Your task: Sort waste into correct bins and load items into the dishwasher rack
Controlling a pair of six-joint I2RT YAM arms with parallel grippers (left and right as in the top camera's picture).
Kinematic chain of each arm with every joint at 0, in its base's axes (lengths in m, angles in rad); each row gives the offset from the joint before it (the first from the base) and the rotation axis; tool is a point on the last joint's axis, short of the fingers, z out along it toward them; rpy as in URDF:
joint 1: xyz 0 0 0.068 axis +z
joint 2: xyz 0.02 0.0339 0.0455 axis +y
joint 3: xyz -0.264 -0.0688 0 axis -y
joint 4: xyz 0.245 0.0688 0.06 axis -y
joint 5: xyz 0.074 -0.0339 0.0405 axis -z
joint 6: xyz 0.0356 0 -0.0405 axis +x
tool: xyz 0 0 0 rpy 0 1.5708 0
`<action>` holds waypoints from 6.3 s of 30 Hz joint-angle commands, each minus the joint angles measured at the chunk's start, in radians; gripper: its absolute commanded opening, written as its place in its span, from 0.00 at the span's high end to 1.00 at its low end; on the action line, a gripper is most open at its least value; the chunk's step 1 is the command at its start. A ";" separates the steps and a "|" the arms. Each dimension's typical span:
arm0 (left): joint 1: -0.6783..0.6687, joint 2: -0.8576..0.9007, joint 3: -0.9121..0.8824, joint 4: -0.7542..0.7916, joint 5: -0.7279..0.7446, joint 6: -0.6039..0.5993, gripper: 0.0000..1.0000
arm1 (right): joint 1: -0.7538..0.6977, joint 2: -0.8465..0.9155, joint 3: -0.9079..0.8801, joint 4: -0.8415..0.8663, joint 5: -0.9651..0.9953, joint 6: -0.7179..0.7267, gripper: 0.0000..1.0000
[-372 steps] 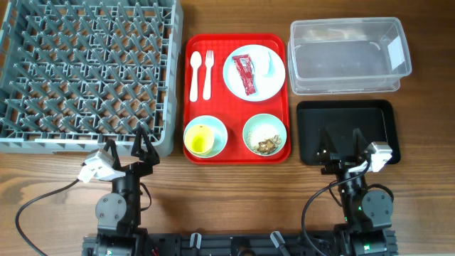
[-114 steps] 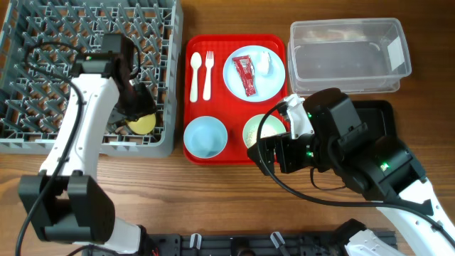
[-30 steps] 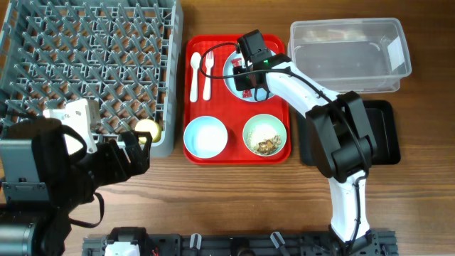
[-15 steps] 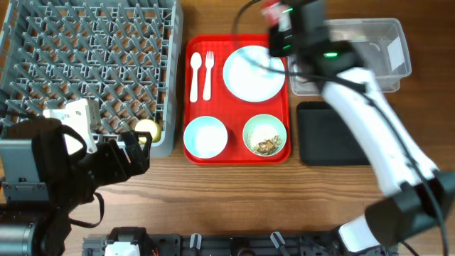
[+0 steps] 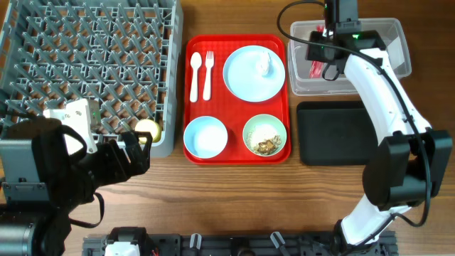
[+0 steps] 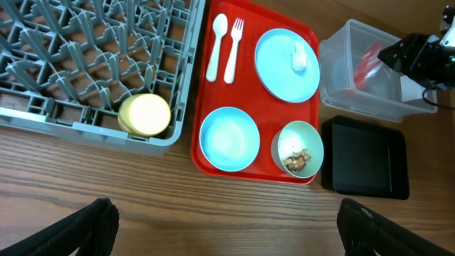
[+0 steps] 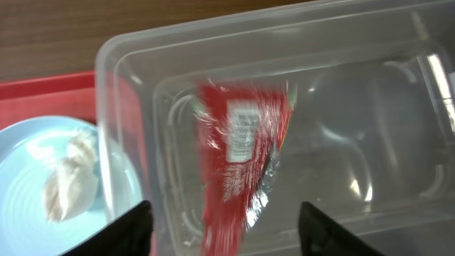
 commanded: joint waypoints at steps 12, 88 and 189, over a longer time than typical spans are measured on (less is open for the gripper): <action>-0.005 0.001 0.009 0.000 0.015 -0.005 0.00 | 0.245 -0.008 0.021 0.091 -0.203 -0.049 0.30; -0.005 0.001 0.009 0.000 0.016 -0.005 0.00 | 0.376 -0.434 -0.338 -0.368 -0.362 0.246 0.41; -0.005 0.001 0.009 0.000 0.015 -0.005 0.00 | -0.499 -0.119 -0.573 -0.288 -1.437 -0.526 0.96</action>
